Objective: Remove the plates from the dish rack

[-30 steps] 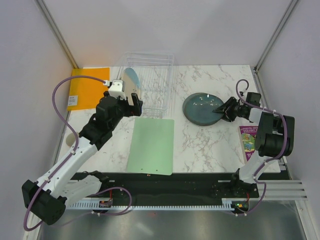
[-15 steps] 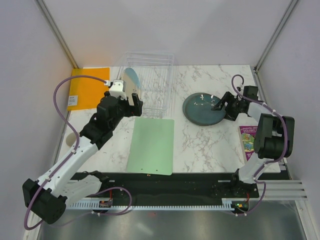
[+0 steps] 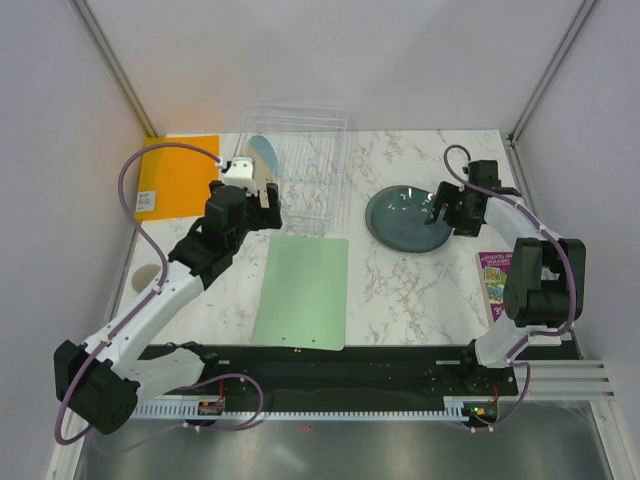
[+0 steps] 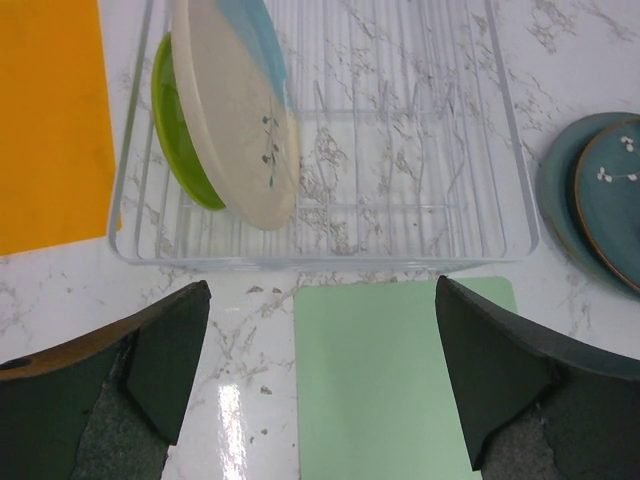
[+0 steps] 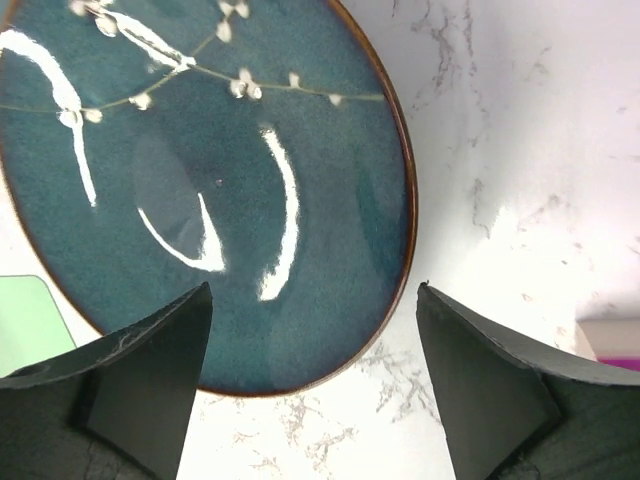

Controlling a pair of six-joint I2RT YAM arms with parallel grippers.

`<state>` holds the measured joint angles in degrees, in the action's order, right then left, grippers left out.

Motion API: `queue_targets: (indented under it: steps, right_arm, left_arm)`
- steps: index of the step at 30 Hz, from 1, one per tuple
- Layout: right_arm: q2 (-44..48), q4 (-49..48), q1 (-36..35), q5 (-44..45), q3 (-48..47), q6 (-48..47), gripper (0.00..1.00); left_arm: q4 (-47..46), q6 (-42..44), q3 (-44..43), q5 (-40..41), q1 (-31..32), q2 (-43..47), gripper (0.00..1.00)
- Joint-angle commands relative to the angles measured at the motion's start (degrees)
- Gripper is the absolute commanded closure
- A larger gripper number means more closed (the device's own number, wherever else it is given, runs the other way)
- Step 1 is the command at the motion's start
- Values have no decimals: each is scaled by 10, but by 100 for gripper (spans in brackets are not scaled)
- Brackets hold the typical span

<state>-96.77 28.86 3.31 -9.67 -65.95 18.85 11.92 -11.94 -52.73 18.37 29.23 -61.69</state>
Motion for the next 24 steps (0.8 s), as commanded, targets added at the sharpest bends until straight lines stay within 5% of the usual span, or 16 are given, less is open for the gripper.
queue_targets:
  steps: [1,14,24]
  right_arm:
    - [83,11,-5,40,-15,-11,9]
    - [210,44,-6,22,0,-14,7]
    - [208,44,-6,21,16,-23,11]
  left_arm:
    - [-16,51,-68,77,-15,-52,0]
    - [-88,111,-181,82,-81,-236,2]
    - [-95,114,-250,69,-87,-344,14]
